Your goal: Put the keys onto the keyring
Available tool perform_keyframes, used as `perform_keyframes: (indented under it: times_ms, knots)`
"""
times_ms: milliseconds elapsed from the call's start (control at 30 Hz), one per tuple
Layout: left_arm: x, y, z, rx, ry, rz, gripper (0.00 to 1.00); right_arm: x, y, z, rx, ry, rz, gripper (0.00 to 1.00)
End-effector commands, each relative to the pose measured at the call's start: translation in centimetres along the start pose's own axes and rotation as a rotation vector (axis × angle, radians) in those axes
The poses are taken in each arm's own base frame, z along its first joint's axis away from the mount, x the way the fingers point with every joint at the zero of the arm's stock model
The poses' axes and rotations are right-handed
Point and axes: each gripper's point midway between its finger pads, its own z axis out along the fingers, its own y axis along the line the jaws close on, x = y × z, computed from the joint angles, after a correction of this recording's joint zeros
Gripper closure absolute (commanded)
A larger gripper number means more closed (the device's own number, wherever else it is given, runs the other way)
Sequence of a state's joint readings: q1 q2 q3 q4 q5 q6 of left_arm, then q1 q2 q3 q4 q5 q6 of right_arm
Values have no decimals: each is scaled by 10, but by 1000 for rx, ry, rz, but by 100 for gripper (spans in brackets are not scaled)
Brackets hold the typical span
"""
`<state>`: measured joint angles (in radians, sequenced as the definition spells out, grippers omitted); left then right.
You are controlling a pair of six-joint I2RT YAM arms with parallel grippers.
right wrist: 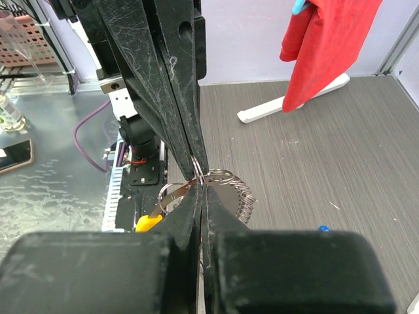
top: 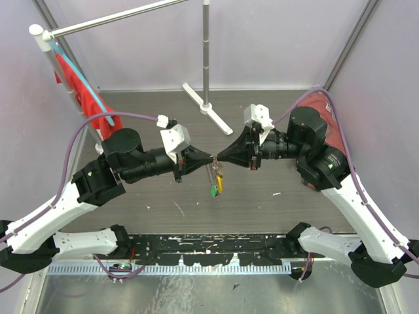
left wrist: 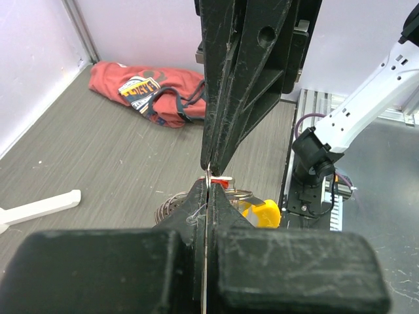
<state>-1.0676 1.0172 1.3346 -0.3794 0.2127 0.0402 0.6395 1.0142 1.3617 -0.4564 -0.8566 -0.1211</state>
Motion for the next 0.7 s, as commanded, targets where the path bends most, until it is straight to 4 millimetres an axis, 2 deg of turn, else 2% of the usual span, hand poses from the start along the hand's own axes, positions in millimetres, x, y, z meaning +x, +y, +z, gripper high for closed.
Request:
perform_keyframes:
  times_ms: [0, 467, 667]
  knots:
    - [-16, 1, -7, -11, -55, 23, 100, -9, -4, -4, 34, 15, -28, 99]
    - [-14, 1, -9, -13, -52, 29, 100, -13, -6, -10, 63, 36, -29, 99]
    - [-13, 1, -9, -11, -49, 30, 100, -7, -7, -9, 61, 84, -3, 99]
